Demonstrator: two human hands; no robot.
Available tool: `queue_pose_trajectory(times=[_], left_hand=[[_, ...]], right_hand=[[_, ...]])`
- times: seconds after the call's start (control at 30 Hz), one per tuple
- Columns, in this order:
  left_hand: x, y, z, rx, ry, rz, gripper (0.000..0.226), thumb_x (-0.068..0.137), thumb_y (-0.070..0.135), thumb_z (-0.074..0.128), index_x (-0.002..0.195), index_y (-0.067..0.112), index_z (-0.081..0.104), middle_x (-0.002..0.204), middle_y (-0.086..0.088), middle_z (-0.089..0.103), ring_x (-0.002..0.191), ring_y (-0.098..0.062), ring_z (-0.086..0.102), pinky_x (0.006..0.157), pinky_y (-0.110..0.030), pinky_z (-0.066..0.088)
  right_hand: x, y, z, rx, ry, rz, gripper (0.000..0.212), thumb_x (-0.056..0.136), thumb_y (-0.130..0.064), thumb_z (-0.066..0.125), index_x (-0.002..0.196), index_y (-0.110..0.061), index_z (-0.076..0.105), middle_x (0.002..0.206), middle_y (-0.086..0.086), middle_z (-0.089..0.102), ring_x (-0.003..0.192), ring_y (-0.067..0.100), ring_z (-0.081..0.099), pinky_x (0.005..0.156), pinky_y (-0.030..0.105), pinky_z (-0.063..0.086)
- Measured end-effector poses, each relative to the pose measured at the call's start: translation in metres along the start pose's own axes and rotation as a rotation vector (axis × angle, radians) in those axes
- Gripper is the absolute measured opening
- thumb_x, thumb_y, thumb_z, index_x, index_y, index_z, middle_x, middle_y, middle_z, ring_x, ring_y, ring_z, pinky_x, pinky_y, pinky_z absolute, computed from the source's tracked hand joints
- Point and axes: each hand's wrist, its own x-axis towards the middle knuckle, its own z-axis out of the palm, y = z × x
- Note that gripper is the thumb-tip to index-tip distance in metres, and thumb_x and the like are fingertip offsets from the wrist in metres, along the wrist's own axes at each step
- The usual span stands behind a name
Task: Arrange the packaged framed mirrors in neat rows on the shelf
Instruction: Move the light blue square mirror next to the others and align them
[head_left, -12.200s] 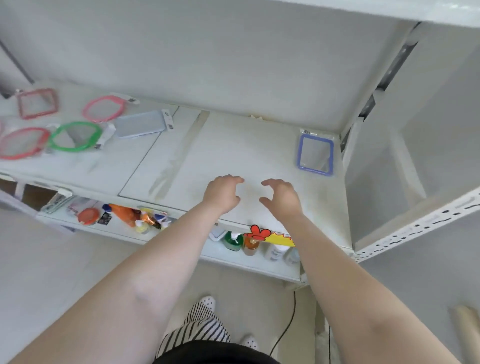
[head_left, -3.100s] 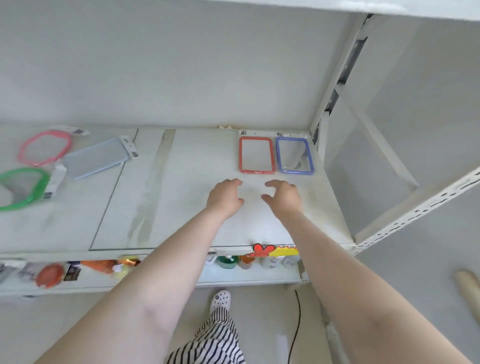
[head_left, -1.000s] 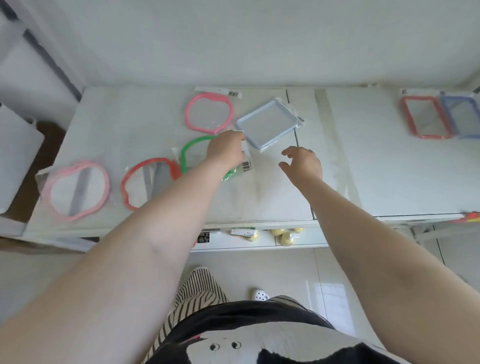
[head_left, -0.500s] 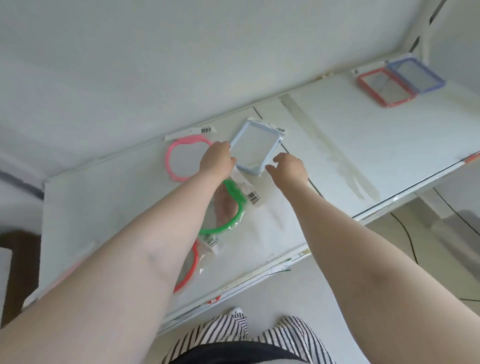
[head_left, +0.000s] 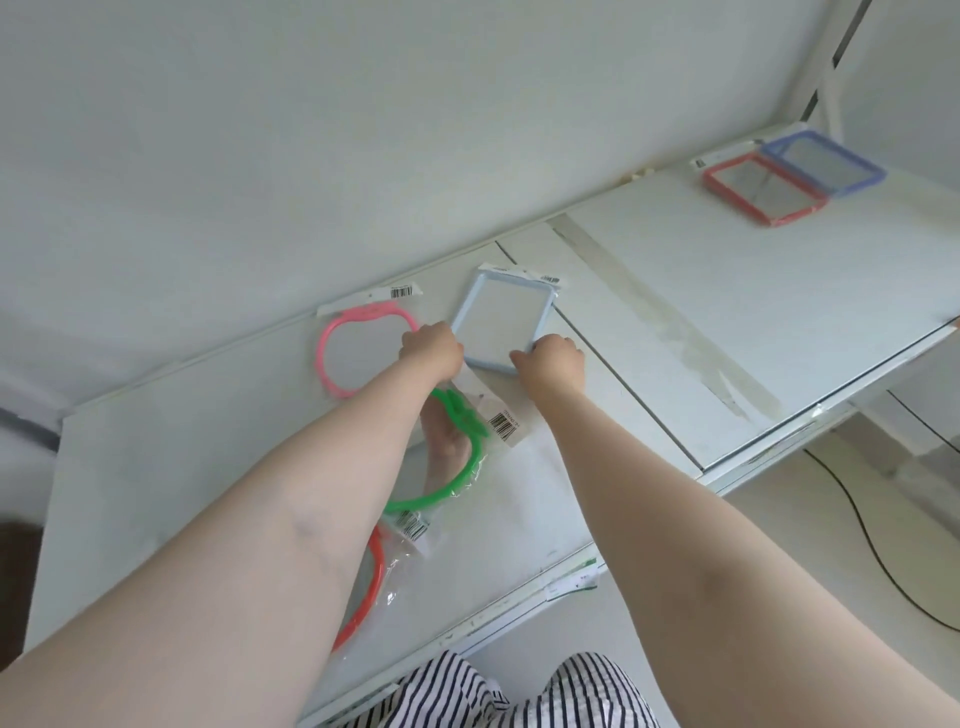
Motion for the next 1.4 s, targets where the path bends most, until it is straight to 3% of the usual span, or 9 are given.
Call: queue_pose_trajectory(times=[0.23, 0.37, 0.53, 0.67, 0.77, 0.87, 1.03, 1.23, 1.4], left_hand=[[-0.009, 0.014, 0.0, -0.504, 0.038, -0.047, 0.012, 0.087, 0.013, 0.057, 0.089, 0.005, 0.067, 0.088, -0.015, 0.063, 0.084, -0.029, 0.059, 0.074, -0.031, 0.047], [-0.025, 0.039, -0.02, -1.035, -0.1, -0.137, 0.029, 0.087, -0.009, 0.057, 0.115, -0.004, 0.061, 0.097, -0.015, 0.056, 0.076, -0.024, 0.058, 0.053, -0.02, 0.053], [-0.064, 0.073, -0.039, -1.17, -0.35, -0.157, 0.016, 0.087, -0.013, 0.055, 0.083, 0.002, 0.053, 0.079, -0.011, 0.054, 0.065, -0.015, 0.052, 0.091, -0.031, 0.052], [-0.097, 0.107, -0.037, -1.106, -0.538, -0.105, 0.021, 0.089, -0.008, 0.056, 0.072, 0.005, 0.052, 0.071, -0.008, 0.051, 0.064, -0.013, 0.05, 0.056, -0.02, 0.056], [-0.116, 0.136, -0.027, -1.151, -0.538, -0.082, 0.009, 0.092, -0.001, 0.055, 0.086, 0.004, 0.059, 0.074, -0.006, 0.054, 0.064, -0.013, 0.053, 0.065, -0.025, 0.054], [-0.134, 0.166, -0.01, -1.169, -0.518, -0.078, 0.031, 0.093, -0.003, 0.053, 0.123, 0.0, 0.057, 0.075, -0.004, 0.057, 0.065, -0.012, 0.055, 0.071, -0.025, 0.056], [-0.168, 0.223, 0.014, -1.209, -0.483, -0.101, 0.031, 0.092, -0.007, 0.051, 0.123, -0.006, 0.056, 0.074, -0.006, 0.055, 0.064, -0.014, 0.053, 0.089, -0.032, 0.049], [-0.206, 0.292, 0.046, -1.268, -0.506, -0.126, 0.037, 0.094, -0.006, 0.047, 0.13, -0.002, 0.052, 0.069, -0.004, 0.061, 0.066, -0.013, 0.055, 0.087, -0.029, 0.049], [-0.23, 0.324, 0.064, -1.296, -0.525, -0.177, 0.02, 0.096, -0.005, 0.045, 0.086, 0.006, 0.059, 0.077, -0.006, 0.056, 0.067, -0.015, 0.055, 0.104, -0.038, 0.045]], right_hand=[[-0.003, 0.011, -0.025, 0.572, 0.047, 0.183, 0.024, 0.083, -0.012, 0.057, 0.105, -0.011, 0.046, 0.105, 0.013, 0.063, 0.084, 0.031, 0.064, 0.081, 0.042, 0.056], [-0.022, 0.013, -0.063, 0.79, 0.074, 0.185, 0.031, 0.089, -0.006, 0.053, 0.12, -0.011, 0.051, 0.086, 0.011, 0.065, 0.054, 0.018, 0.059, 0.066, 0.034, 0.056], [-0.056, 0.028, -0.12, 0.945, 0.108, 0.259, 0.043, 0.089, 0.003, 0.052, 0.129, -0.012, 0.056, 0.104, 0.016, 0.066, 0.064, 0.024, 0.064, 0.058, 0.02, 0.057], [-0.074, 0.064, -0.159, 0.984, 0.183, 0.319, 0.043, 0.087, 0.006, 0.056, 0.126, -0.012, 0.06, 0.106, 0.018, 0.066, 0.061, 0.022, 0.064, 0.061, 0.018, 0.058], [-0.083, 0.099, -0.183, 0.971, 0.208, 0.343, 0.043, 0.086, 0.007, 0.058, 0.125, -0.011, 0.063, 0.11, 0.021, 0.066, 0.064, 0.023, 0.066, 0.065, 0.02, 0.06], [-0.093, 0.129, -0.208, 0.931, 0.195, 0.361, 0.041, 0.086, 0.007, 0.059, 0.123, -0.009, 0.064, 0.104, 0.02, 0.067, 0.062, 0.022, 0.066, 0.067, 0.022, 0.06], [-0.098, 0.177, -0.254, 0.906, 0.184, 0.368, 0.036, 0.087, 0.005, 0.059, 0.12, -0.007, 0.061, 0.079, 0.012, 0.065, 0.046, 0.016, 0.064, 0.05, 0.018, 0.057], [-0.089, 0.24, -0.321, 0.841, 0.115, 0.357, 0.038, 0.087, 0.004, 0.059, 0.123, -0.008, 0.06, 0.082, 0.011, 0.065, 0.072, 0.028, 0.068, 0.09, 0.044, 0.056], [-0.079, 0.27, -0.355, 0.806, 0.059, 0.36, 0.039, 0.087, 0.004, 0.061, 0.122, -0.012, 0.063, 0.101, 0.016, 0.067, 0.071, 0.023, 0.069, 0.076, 0.03, 0.061]])
